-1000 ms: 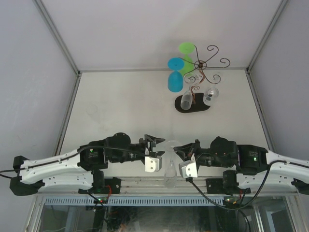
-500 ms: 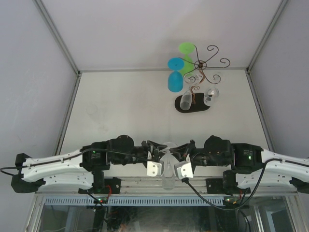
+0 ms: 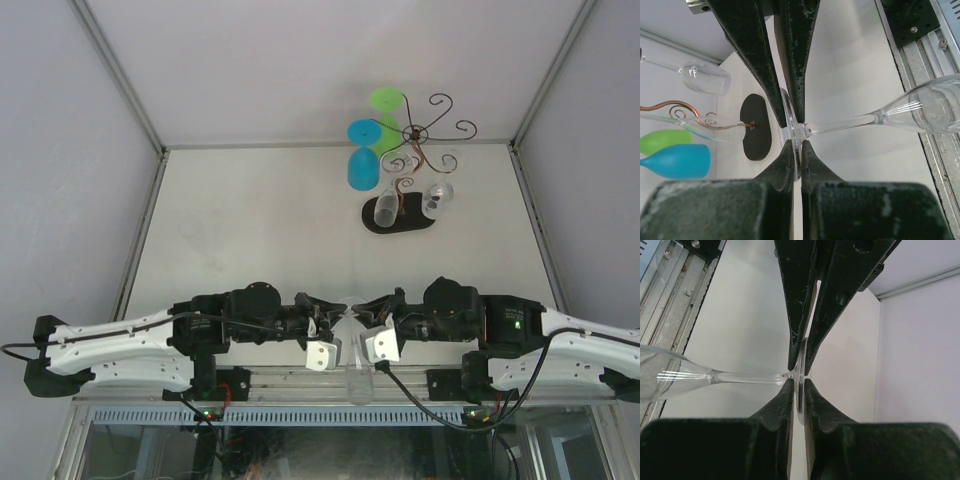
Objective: Place the wine glass upside down on the wine glass rack
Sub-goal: Turn the wine glass upside down at the wine rack.
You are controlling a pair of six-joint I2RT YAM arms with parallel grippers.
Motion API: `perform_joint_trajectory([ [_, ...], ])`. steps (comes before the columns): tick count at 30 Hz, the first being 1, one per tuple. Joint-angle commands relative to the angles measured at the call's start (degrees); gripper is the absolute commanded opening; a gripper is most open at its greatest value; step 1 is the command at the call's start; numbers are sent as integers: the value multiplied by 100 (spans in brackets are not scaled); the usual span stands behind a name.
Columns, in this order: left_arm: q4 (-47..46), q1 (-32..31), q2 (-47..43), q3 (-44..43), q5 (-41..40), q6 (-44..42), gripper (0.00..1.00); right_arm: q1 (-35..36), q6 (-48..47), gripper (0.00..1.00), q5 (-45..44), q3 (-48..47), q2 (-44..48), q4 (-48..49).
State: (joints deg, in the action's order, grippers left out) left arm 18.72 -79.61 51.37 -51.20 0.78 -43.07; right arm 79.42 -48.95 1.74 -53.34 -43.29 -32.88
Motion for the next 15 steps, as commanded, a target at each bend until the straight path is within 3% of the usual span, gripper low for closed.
perform_joint_trajectory([
  [1,-372,15,-48,-249,-402,78,0,-29,260,14,-121,-333,138,714],
  [7,-518,16,-104,-107,-771,45,0,-40,958,51,-552,-299,422,831],
  [12,-634,15,-75,-79,-1192,36,0,-38,2305,59,-1429,6,882,1092],
  [15,-733,22,-77,-31,-1492,-18,0,-47,3269,59,-1786,360,1123,1347],
])
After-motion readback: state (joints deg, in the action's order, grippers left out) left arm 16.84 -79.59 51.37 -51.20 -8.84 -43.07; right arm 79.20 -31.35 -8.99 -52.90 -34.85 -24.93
